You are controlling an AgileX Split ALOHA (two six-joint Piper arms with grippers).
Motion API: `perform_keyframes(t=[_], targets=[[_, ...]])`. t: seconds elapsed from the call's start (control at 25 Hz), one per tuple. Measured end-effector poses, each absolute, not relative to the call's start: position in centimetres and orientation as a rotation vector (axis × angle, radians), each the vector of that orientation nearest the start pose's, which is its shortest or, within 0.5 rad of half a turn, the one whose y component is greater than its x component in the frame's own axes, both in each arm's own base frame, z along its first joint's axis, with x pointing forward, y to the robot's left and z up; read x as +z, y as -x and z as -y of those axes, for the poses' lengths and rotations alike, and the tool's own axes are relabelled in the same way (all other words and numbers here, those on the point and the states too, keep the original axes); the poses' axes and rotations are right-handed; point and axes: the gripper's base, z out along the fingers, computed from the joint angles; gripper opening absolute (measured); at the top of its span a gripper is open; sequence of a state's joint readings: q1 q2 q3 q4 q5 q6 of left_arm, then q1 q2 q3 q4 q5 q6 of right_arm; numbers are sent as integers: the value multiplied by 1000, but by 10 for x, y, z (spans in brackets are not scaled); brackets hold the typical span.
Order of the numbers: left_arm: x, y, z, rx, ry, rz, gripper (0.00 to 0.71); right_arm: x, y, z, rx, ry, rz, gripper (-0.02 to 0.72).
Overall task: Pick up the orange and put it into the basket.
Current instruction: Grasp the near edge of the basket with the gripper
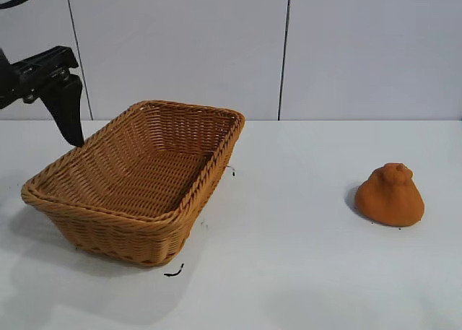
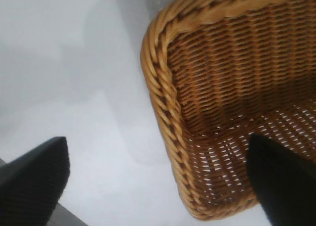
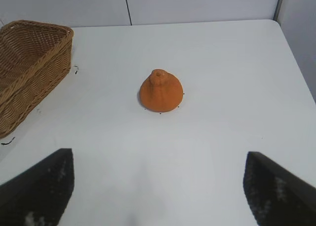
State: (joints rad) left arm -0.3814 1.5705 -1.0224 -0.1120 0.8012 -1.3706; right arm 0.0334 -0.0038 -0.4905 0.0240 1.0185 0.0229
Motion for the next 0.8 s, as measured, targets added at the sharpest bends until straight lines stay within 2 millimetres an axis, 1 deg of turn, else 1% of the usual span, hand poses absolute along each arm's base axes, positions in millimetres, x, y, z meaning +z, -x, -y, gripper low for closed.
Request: perform_keyframes(t=[0.08,0.24,0.36,0.48,0.64,0.8], targets=[[224,-280,120,-463,1528,-2555,697,278,3,-2,65,11,-2008,638],[215,-283,122,-444,1574,-2551,697,278,3,-2,65,11,-2008,638],[204,-280,122,-411,1604,-2562,697,278,3,-2,65,11,-2008,638],[193,-277,130,-381,1584,-2597,697,278,3,-2,65,11,-2008,638],[180,-278,144,-396,1562,-2608,697,278,3,-2,65,11,-2008,638],[166,-281,150,-363,1585,-2615,697,278,3,-2,65,11,-2008,638]])
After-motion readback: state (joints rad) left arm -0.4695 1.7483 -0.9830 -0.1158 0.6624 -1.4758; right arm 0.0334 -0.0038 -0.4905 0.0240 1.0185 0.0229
